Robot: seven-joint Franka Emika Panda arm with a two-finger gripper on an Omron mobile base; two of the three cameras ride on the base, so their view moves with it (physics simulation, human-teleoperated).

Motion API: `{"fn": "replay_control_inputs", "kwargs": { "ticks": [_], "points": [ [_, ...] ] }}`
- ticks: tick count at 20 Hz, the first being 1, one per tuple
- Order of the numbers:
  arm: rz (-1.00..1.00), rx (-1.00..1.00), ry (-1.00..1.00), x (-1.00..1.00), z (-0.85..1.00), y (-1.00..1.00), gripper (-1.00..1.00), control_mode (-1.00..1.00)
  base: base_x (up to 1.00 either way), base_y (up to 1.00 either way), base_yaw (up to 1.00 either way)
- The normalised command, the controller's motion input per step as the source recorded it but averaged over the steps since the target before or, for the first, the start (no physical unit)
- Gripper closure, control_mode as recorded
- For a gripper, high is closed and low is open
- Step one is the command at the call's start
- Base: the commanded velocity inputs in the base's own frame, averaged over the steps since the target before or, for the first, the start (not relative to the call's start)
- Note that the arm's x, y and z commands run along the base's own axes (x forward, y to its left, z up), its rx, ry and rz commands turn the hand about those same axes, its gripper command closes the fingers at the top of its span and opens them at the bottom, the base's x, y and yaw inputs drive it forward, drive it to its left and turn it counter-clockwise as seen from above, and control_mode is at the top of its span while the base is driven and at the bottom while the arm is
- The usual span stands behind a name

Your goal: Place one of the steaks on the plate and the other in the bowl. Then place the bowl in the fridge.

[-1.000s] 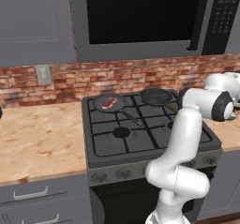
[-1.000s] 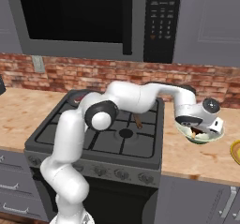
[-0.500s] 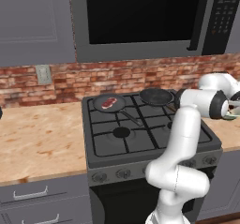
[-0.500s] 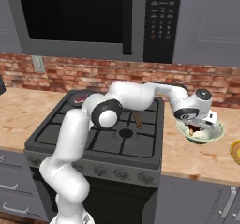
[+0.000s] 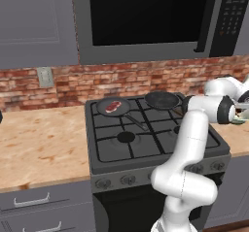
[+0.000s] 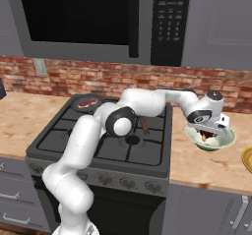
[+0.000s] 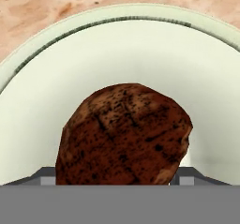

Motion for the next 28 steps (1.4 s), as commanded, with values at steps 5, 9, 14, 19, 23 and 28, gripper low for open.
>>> {"fn": "replay_control_inputs", "kwargs": {
  "ticks": [5,9,14,19,23,28],
  "points": [
    [0.03,0.03,0.02,0.09,-0.21,-0.38,1.00,-1.00,0.00,0.00,0.00],
    [0.01,0.00,0.00,0.12,-0.46,-0.04,1.00,-1.00,0.00,0.00,0.00],
    [0.00,0.00,0.02,0.34,-0.47,0.25,-1.00,-1.00,0.00,0.00,0.00],
    [0.00,0.01,0.06,0.08,0.04,0.02,-1.00,-1.00,0.00,0.00,0.00],
    [0.00,0.00,0.04,-0.03,0.21,0.03,-1.00,-1.00,0.00,0.00,0.00],
    [0.00,0.00,0.00,0.00,0.18,0.00,-1.00,-1.00,0.00,0.00,0.00]
  ]
}}
